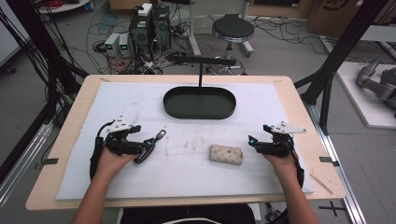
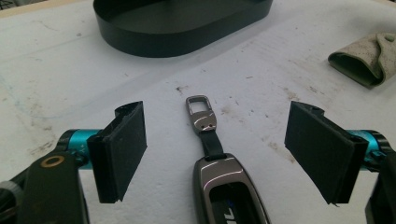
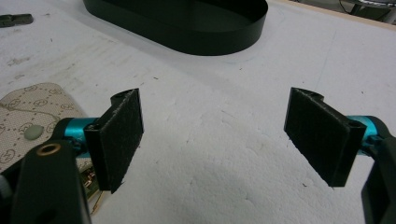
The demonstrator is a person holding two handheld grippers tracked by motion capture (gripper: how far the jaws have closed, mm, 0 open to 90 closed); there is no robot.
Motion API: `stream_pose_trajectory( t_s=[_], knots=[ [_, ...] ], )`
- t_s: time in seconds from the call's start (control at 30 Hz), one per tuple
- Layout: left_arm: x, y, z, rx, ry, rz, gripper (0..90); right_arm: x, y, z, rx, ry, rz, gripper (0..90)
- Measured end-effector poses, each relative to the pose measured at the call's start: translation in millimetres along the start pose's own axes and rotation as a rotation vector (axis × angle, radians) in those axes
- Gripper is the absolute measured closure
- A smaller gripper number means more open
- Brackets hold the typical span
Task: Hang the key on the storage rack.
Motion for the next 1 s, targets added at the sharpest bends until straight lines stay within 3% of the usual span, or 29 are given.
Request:
stream_pose_trajectory(
  t_s=[0.57,0.7,0.87,1.0],
  knots=[
    [-7.0,-28.0,-3.8,-0.005,0.005,0.050,25.1,-0.3,-1.2,2.2,-0.006,0.005,0.005,20.2],
    [-8.7,-31.6,-1.4,-0.010,0.025,0.054,28.2,-0.2,-0.5,3.6,-0.009,0.000,0.007,20.3],
    [-8.3,-39.5,3.6,-0.021,0.037,0.083,33.6,-0.3,-2.5,4.2,-0.008,0.009,0.012,20.2],
    [-3.3,-44.0,4.6,-0.045,0.019,0.132,36.7,0.5,-3.1,5.0,-0.010,0.012,0.021,20.2]
  ],
)
Point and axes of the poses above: each handheld gripper's, and its own axes: y roughly backward along the jaws, x roughly out of its underside, z roughly to its left, the point moved 6 cm from there along -y, roughly forward along the jaws, and after that the axes turned 5 degrees about y, right-handed, at the moved point
